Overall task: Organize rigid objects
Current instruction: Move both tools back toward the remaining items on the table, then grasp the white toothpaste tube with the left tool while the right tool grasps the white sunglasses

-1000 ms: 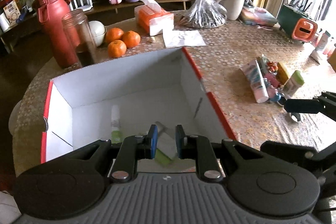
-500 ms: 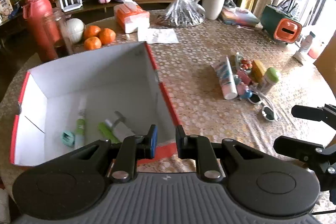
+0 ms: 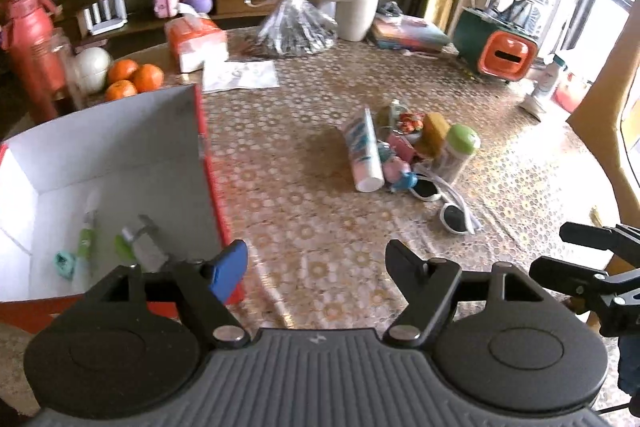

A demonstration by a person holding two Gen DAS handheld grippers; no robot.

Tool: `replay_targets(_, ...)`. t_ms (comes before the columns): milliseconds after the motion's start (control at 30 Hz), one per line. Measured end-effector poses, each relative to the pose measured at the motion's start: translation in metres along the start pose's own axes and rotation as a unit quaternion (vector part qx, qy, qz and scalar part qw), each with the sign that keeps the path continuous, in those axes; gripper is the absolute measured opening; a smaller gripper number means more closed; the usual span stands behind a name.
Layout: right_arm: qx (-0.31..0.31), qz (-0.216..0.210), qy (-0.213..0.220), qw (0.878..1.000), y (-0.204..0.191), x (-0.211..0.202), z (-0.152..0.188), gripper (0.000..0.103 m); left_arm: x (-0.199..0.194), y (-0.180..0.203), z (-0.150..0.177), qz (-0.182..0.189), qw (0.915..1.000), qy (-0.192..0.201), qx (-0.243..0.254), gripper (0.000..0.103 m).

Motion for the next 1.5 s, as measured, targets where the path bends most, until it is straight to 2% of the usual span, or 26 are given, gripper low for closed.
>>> replay_targets(100,0.006,0.015,-0.003,1.0,0.015,-0.001,0.004,0.098,0.008,0.012,-0.001,0.012,0.9999,-0.006,0.002,0.077)
replay_targets(200,0.009,0.024,-0.006,1.0,0.027,-0.002,0.008,0.098,0.017,0.022,-0.004,0.018,0.9998,-0.007,0.004,0.082)
replay_targets(300,0.007,0.032,-0.008,0.999,0.034,0.001,0.01,0.098,0.028,0.028,-0.011,0.014,0.9999,-0.008,0.004,0.084)
replay_targets(367,0.005,0.033,-0.009,0.999,0.037,0.005,0.01,0.098,0.038,0.03,-0.017,0.008,0.9999,-0.01,0.002,0.091)
replay_targets(433,0.003,0.034,-0.01,0.999,0.039,0.008,0.01,0.098,0.05,0.03,-0.024,0.003,0.9999,-0.012,-0.005,0.103)
replay_targets(600,-0.002,0.033,-0.013,0.999,0.045,0.019,0.006,0.098,0.077,0.029,-0.038,0.006,0.9996,-0.013,-0.025,0.103)
replay_targets(833,-0.019,0.034,-0.021,0.999,0.05,0.042,0.001,0.098,0.118,0.039,-0.053,-0.007,0.9996,-0.024,-0.012,0.103)
replay_targets(933,-0.026,0.034,-0.026,0.999,0.05,0.054,-0.001,0.098,0.139,0.036,-0.058,-0.019,0.9987,-0.043,-0.021,0.103)
replay_targets(1100,-0.027,0.028,-0.031,0.999,0.051,0.071,-0.002,0.098,0.167,0.039,-0.066,-0.041,0.9979,-0.049,0.002,0.103)
replay_targets(1267,-0.026,0.027,-0.038,0.999,0.054,0.086,-0.004,0.092,0.193,0.044,-0.071,-0.062,0.9964,-0.052,0.025,0.103)
replay_targets(1500,-0.031,0.026,-0.053,0.998,0.056,0.105,-0.003,0.083,0.225,0.044,-0.073,-0.078,0.9941,-0.07,0.026,0.103)
Point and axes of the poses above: each gripper's, at about its wrist camera, not at the fingertips, and x roughly the way its jaws point, y to its right, z to its underside, the point moved 2 cm from there along x, roughly the way its jaws point, and after that the axes turned 8 degrees about y, right-handed, at the moved point
